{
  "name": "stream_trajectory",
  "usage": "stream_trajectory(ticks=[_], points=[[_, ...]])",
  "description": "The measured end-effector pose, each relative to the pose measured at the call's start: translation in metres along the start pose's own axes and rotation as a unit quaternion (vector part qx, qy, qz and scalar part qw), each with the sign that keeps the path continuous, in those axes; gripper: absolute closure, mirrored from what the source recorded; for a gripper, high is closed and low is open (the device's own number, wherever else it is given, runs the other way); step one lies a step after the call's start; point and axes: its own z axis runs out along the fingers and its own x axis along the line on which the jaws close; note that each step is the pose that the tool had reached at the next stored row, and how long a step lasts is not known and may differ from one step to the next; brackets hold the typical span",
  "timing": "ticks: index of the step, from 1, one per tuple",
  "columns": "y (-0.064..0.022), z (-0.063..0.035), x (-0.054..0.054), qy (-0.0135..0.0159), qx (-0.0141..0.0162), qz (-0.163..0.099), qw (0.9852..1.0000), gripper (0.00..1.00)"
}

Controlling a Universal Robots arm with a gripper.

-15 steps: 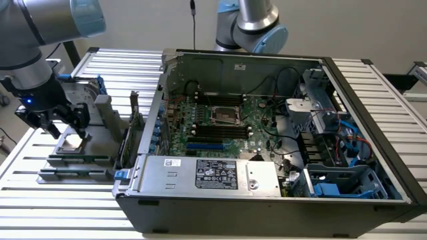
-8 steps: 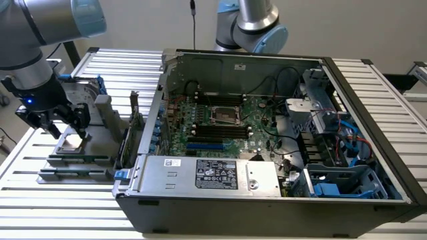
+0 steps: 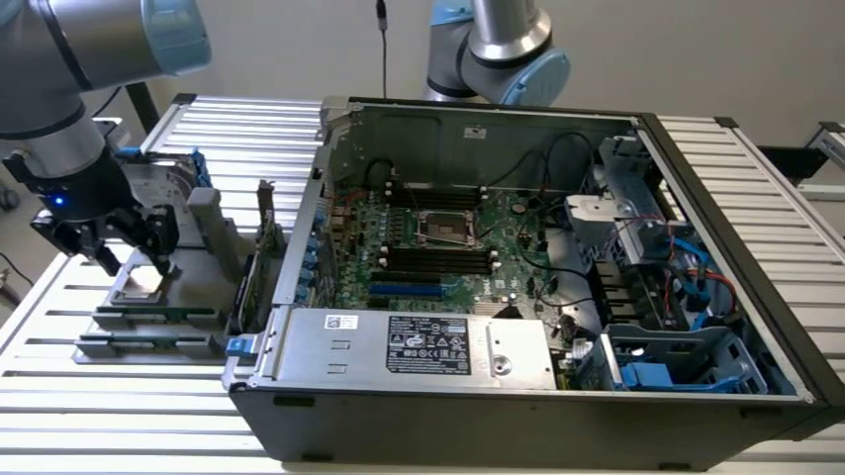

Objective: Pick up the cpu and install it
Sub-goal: 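Pick up the cpu and move it towards the insertion slot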

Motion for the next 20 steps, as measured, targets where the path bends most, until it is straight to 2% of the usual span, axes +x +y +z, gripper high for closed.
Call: stream_trajectory(ticks=[4,9,20], points=[[-0.0004,0.0011,0.0001,0.0002,0.0032,0.000,1.0000,0.35],[-0.0015,0.0029,-0.0002,0.0004,0.0055,0.004,1.0000,0.35],[-0.0027,0.0050,-0.0010,0.0005,0.0058,0.015,0.9999,0.35]])
